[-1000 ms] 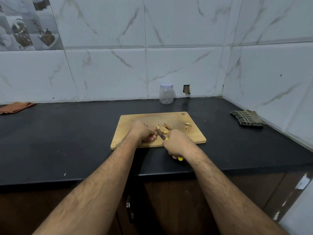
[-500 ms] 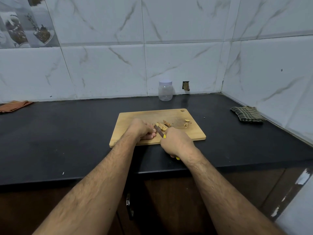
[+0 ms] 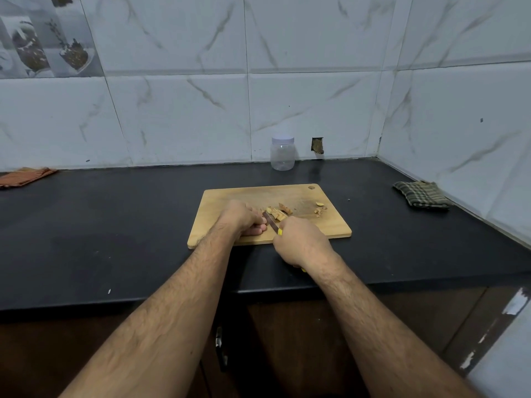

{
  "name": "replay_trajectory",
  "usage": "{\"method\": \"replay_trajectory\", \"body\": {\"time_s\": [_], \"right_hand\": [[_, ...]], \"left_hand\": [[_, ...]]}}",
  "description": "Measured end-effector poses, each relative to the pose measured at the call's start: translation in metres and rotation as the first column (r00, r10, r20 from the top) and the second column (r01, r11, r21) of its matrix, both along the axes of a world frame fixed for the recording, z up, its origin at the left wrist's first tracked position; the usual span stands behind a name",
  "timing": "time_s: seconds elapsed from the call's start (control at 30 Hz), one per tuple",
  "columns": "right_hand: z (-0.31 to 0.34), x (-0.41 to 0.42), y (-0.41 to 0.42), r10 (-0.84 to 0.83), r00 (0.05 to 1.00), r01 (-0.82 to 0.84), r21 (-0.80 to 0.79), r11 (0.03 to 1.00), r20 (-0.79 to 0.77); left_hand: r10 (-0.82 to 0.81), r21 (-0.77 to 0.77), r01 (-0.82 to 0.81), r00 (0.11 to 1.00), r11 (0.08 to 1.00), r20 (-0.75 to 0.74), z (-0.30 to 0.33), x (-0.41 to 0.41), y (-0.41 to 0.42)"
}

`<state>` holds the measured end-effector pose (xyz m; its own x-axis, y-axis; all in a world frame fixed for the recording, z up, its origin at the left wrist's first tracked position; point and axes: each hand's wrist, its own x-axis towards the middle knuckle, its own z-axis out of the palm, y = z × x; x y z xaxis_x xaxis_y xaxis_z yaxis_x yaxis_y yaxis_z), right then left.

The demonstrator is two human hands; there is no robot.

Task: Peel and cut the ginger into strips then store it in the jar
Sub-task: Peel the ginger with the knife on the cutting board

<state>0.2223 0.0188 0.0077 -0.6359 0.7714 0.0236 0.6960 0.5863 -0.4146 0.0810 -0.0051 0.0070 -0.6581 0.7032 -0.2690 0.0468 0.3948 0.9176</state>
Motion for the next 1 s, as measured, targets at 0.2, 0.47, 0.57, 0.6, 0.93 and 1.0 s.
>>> {"method": "replay_trajectory", "body": {"time_s": [0.2,0.47,0.57,0.6,0.93,1.0], "right_hand": [[0.000,-0.002,0.001,-0.008,1.000,0.008,0.011,1.000,0.007],[0.000,-0.004,-0.001,-0.023,0.999,0.022,0.043,0.999,0.034],[0.001,-0.005,-0.002,-0.023,0.999,0.020,0.054,0.998,0.047],[0.002,-0.005,-0.002,-0.022,0.998,0.019,0.056,0.998,0.054],[0.019,-0.007,-0.010,0.005,0.987,-0.027,0.132,0.991,0.163],[0.020,-0.007,-0.011,0.010,0.986,-0.035,0.148,0.988,0.168]], "left_hand": [[0.000,-0.045,0.000,1.000,0.999,0.002,0.003,0.001,0.000],[0.006,-0.079,-0.009,0.999,0.997,-0.040,0.007,0.010,0.001],[-0.008,-0.084,0.003,0.998,0.996,-0.060,0.008,0.011,0.001],[-0.012,-0.087,0.006,0.998,0.996,-0.064,0.008,0.012,0.001],[-0.026,-0.126,0.013,0.995,0.992,-0.101,0.011,0.012,0.003],[-0.024,-0.130,0.010,0.994,0.992,-0.109,0.010,0.011,0.003]]}}
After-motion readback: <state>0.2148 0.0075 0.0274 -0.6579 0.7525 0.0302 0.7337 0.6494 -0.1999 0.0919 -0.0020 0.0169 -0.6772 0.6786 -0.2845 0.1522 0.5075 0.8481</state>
